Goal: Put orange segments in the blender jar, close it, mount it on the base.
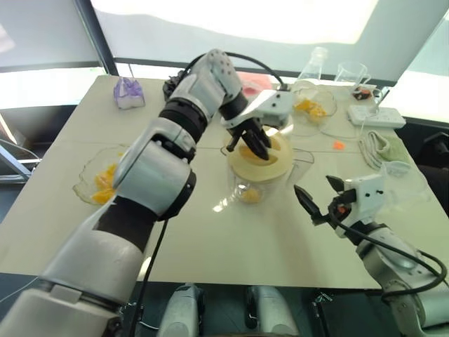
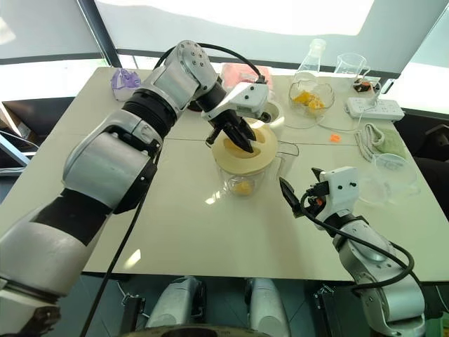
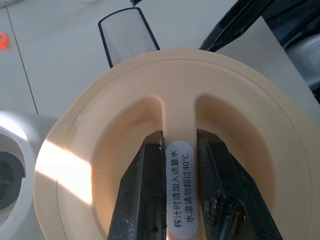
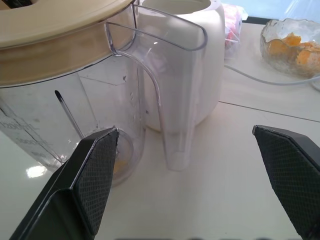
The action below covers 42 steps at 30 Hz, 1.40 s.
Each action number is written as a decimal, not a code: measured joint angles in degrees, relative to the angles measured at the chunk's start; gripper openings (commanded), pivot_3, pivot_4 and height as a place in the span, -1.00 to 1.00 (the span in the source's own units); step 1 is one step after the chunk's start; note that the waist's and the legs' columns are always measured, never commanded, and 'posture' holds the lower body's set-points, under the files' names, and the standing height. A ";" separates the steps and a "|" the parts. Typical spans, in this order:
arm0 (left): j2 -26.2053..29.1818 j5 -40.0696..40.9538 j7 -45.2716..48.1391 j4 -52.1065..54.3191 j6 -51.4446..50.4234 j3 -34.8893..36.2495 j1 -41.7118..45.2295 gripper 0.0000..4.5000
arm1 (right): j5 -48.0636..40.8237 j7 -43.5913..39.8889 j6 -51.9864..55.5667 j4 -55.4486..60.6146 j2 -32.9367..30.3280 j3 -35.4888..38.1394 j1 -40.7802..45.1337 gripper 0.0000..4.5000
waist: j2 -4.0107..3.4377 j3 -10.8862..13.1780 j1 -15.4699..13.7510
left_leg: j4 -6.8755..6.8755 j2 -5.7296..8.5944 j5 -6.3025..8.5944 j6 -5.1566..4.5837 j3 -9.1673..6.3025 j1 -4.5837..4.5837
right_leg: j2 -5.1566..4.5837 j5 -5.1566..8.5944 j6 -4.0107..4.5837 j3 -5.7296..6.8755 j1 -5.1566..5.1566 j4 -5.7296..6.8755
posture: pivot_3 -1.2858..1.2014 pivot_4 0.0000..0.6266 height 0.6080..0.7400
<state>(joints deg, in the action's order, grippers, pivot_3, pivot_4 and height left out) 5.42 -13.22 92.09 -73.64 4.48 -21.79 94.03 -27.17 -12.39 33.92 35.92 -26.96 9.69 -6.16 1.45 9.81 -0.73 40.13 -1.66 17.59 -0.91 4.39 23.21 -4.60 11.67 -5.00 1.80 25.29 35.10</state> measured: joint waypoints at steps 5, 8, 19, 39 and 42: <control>0.02 2.09 0.22 -1.05 0.30 -1.69 0.07 -0.88 | 4.07 -0.99 -2.19 -4.82 1.18 -3.95 2.34 1.00 | -0.22 -0.18 -0.01 | 0.00 0.00 0.00 0.00 -0.01 -0.02 | 0.00 0.00 0.00 0.00 -0.03 0.00 | 0.03 -0.52 1.00; 0.08 2.62 0.17 -1.50 -0.47 -2.08 0.04 -0.88 | 7.22 -0.84 -4.44 -8.48 2.33 -5.42 4.62 1.00 | -0.24 -0.22 0.03 | 0.00 0.00 0.00 0.00 0.00 -0.09 | 0.00 0.00 0.00 -0.01 -0.09 0.00 | 0.03 -0.52 1.00; 0.10 3.91 -0.57 -1.60 -4.04 -2.06 -0.59 -0.88 | 16.75 1.07 -13.45 -24.93 5.85 -6.95 12.95 0.75 | -0.31 -0.29 0.15 | -0.03 0.01 0.00 -0.01 0.00 -0.13 | 0.03 0.01 -0.02 -0.02 -0.12 0.00 | 0.03 -0.52 1.00; 0.71 5.23 -0.70 1.67 -5.61 -2.01 -3.89 -0.88 | 18.37 4.94 -11.38 -21.80 11.24 -9.11 11.30 -0.62 | -0.42 -0.55 0.00 | -0.06 0.00 0.05 -0.07 -0.03 -0.73 | -0.09 0.07 -0.04 0.00 -0.75 -0.12 | 0.03 -0.52 1.00; 1.18 6.49 -1.02 2.66 -8.91 -2.36 -4.54 -0.88 | 19.15 5.92 -10.49 -20.50 12.09 -9.35 10.63 -0.62 | -0.49 -0.70 0.07 | -0.06 -0.02 0.06 -0.08 -0.04 -0.74 | -0.09 0.07 -0.05 0.00 -0.76 -0.12 | 0.03 -0.52 1.00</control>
<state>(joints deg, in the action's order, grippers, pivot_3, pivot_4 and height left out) 6.61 -6.73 91.06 -70.98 -4.43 -24.16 89.49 -8.01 -6.46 23.43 15.43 -14.87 0.34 4.47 0.96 9.11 -0.66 40.07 -1.69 17.65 -0.99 4.35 22.47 -4.69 11.74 -5.04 1.80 24.53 34.98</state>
